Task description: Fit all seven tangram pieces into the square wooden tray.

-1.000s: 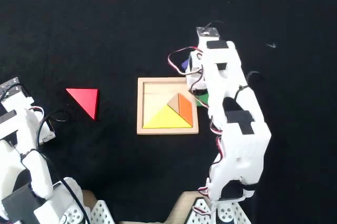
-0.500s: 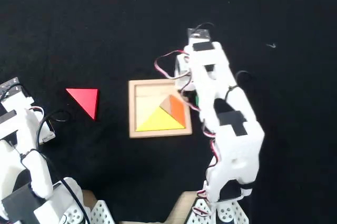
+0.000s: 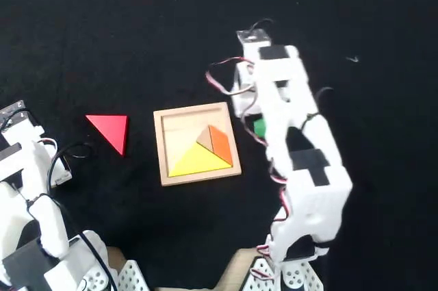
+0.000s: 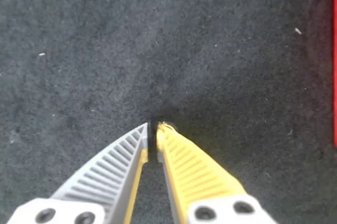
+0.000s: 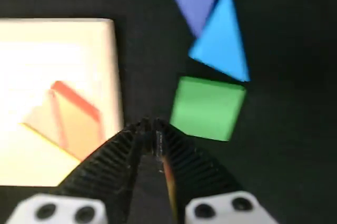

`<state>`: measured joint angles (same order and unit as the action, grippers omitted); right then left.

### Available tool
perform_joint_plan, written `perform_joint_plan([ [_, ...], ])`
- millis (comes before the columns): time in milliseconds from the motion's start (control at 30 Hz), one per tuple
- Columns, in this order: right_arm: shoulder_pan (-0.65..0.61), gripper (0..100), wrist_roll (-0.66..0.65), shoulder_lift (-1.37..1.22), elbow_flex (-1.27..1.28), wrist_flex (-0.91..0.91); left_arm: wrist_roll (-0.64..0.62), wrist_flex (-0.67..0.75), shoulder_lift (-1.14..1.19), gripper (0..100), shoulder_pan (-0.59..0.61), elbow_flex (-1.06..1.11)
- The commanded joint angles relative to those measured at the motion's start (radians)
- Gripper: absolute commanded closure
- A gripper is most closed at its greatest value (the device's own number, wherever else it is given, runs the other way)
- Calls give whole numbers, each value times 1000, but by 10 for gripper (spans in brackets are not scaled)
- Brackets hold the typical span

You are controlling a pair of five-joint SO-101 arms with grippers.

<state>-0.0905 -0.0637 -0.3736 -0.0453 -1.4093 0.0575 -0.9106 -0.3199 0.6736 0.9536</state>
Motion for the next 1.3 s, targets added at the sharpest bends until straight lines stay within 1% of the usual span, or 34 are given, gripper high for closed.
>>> perform_joint_plan([
  [0,63,926,-103,62,36,6,-2,5,-37,953,-16,-8],
  [67,68,868,-132,70,67,-6,-2,5,-37,953,-16,-8],
  [133,69,832,-106,70,77,-3,-2,5,-37,953,-16,-8],
  [200,72,835,-77,64,73,6,-2,5,-37,953,-16,-8],
  [300,71,837,-18,61,73,77,-2,5,-37,953,-16,-8],
  [433,66,819,3,36,77,153,-2,5,-37,953,-16,-8],
  [567,54,691,3,-31,68,158,-2,5,-37,953,-16,-8],
  [633,44,658,-2,-67,56,153,-2,5,-37,953,-16,-8],
  [867,-2,743,5,-104,16,112,-2,5,-37,953,-16,-8],
  [933,-2,743,5,-114,13,114,-2,5,-37,953,-16,-8],
  [1033,0,743,38,-110,1,100,-2,5,-37,953,-16,-8],
  [1267,3,747,38,-96,5,98,-2,5,-37,953,-16,-8],
])
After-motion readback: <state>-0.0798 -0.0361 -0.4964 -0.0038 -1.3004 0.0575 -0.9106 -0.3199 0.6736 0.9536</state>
